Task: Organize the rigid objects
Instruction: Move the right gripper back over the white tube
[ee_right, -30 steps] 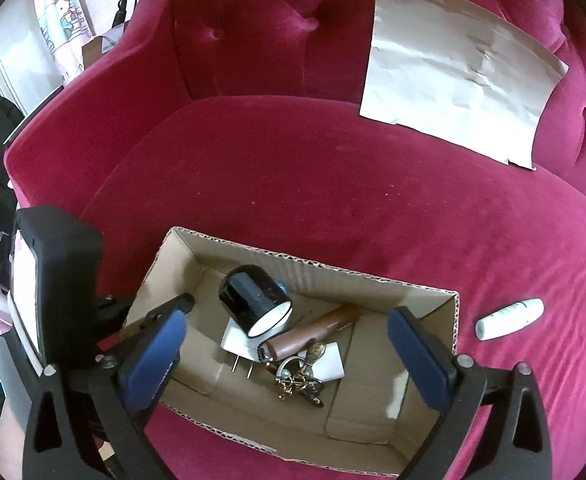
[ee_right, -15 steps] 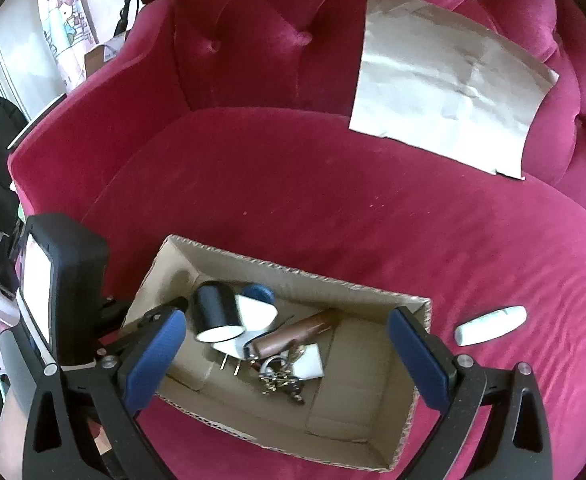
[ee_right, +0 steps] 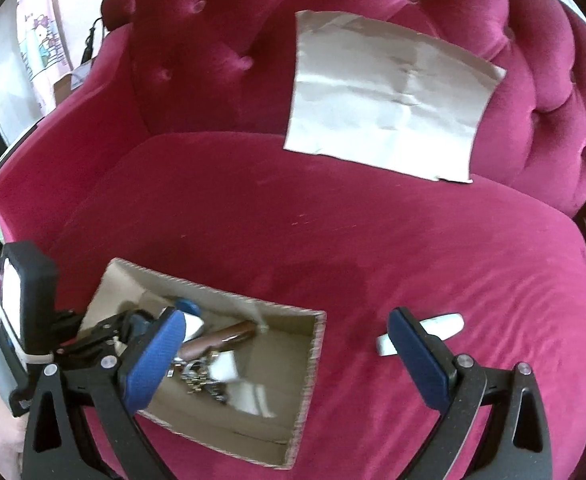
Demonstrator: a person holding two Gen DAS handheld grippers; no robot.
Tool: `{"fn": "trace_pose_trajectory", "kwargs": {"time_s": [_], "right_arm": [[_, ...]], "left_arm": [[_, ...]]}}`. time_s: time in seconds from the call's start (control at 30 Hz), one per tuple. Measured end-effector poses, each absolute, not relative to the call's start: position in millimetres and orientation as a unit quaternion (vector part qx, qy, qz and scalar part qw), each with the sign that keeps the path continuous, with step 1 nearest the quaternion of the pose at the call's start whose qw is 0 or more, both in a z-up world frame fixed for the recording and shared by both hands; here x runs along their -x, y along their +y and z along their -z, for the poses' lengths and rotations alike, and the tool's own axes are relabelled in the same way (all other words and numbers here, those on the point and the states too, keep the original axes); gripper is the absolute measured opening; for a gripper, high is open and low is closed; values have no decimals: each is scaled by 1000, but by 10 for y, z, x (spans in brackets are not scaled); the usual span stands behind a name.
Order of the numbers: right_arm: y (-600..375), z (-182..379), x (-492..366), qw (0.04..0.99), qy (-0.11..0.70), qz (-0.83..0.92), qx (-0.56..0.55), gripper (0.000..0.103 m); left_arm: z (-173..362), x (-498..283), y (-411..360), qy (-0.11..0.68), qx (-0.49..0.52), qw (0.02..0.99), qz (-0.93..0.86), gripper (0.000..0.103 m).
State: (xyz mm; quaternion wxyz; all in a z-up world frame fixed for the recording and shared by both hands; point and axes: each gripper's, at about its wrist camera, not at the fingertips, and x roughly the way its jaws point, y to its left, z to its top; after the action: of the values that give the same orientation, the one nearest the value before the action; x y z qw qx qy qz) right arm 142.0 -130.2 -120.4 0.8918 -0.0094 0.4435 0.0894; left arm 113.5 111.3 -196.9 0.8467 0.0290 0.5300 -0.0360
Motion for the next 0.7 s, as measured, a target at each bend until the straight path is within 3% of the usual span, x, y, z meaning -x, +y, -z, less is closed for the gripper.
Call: {"fn": "trace_pose_trajectory", "kwargs": {"time_s": [0.7], "right_arm": [[-2181,1530,-1582,891,453,-30,22,103]], "left_arm": [[1987,-1167,1111,533,-27,845,36,3]]}}
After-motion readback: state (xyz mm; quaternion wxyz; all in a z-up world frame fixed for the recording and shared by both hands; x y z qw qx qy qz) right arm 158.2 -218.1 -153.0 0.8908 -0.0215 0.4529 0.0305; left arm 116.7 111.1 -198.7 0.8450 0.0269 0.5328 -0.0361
